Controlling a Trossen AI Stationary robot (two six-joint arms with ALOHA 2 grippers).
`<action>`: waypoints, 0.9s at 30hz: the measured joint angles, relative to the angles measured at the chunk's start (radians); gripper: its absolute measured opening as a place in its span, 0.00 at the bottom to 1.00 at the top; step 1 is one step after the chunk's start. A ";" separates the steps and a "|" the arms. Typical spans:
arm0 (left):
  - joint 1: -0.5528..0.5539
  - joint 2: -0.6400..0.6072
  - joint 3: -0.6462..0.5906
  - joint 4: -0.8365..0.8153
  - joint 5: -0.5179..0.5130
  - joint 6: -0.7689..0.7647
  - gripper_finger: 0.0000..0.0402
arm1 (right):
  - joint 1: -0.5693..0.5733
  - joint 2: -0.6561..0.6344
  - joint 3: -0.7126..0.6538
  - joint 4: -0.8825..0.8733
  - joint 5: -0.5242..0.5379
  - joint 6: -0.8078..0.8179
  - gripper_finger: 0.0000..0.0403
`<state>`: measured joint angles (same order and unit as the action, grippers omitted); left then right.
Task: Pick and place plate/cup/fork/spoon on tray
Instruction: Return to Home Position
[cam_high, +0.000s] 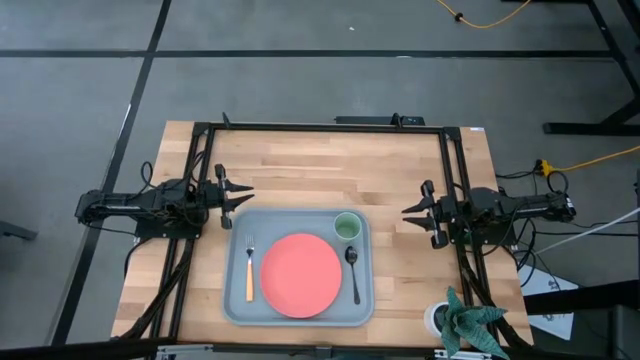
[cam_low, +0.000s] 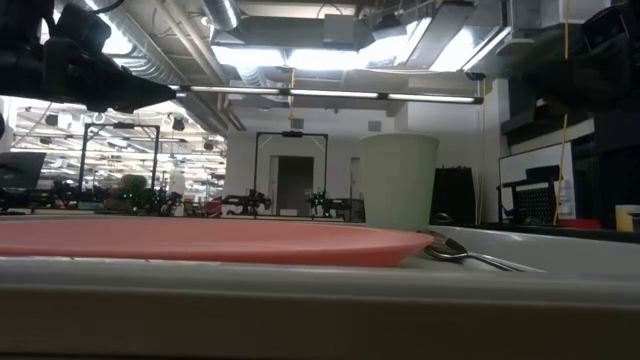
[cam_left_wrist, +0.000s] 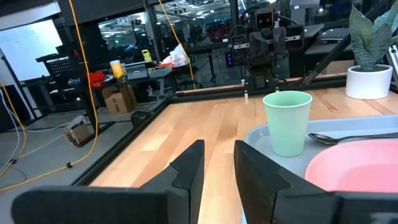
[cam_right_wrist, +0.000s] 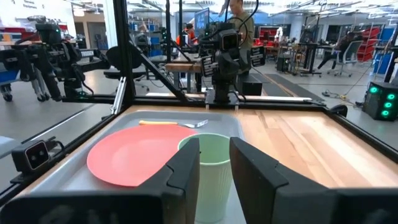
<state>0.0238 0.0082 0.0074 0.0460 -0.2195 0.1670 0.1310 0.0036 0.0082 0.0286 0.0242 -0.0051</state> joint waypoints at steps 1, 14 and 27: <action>0.000 0.000 0.000 0.000 0.000 0.000 0.20 | -0.007 0.000 0.000 -0.003 -0.010 0.000 0.23; 0.000 0.000 0.000 0.000 0.000 0.000 0.20 | -0.018 0.001 0.000 -0.008 -0.035 0.000 0.23; 0.000 0.000 0.000 0.000 0.000 0.000 0.20 | -0.018 0.001 0.000 -0.007 -0.036 0.000 0.23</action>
<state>0.0238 0.0082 0.0074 0.0460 -0.2195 0.1671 0.1131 0.0044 0.0082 0.0219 -0.0116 -0.0049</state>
